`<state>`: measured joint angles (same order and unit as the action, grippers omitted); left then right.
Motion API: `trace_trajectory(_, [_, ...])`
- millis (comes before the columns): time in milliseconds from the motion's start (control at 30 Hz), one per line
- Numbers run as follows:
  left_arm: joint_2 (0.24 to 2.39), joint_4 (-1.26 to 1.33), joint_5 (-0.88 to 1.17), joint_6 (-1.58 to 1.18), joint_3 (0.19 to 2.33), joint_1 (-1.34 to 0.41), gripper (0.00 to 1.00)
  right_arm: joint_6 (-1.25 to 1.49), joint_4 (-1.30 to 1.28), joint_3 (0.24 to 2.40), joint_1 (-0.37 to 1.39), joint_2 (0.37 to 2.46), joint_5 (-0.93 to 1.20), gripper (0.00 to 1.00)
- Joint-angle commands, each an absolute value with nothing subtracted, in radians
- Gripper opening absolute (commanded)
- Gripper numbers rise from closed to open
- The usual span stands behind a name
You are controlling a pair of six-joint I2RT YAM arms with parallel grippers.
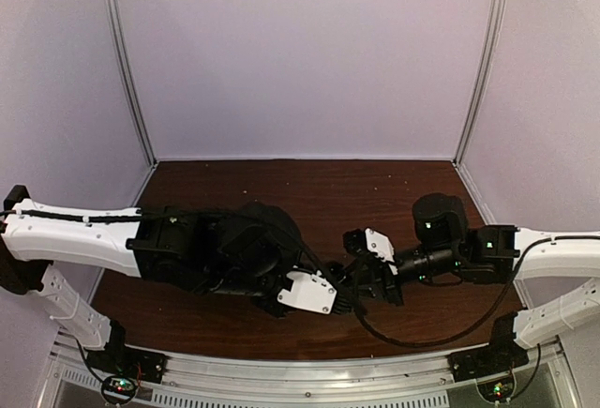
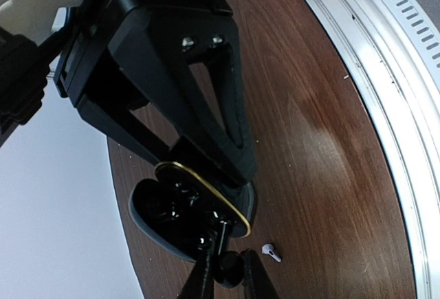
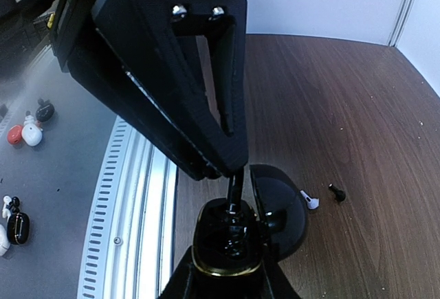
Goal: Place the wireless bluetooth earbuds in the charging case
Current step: Place the left earbud in the left side groove of the charging case.
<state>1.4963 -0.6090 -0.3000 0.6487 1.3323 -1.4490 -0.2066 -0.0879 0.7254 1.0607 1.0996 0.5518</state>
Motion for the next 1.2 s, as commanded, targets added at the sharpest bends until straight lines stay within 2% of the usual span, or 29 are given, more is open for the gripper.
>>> trace_trajectory(0, [1.521, -0.619, -0.339, 0.678, 1.348, -1.458, 0.1, -0.19, -0.084, 0.77, 1.072, 1.113, 0.555, 0.0])
trace_trajectory(600, [1.557, -0.617, -0.376, 0.702, 1.37, -1.483, 0.13, -0.139, -0.021, 0.759, 1.074, 1.115, 0.593, 0.0])
trace_trajectory(1167, [1.551, -0.615, -0.394, 0.695, 1.379, -1.487, 0.23, -0.115, 0.048, 0.718, 1.074, 1.092, 0.606, 0.0])
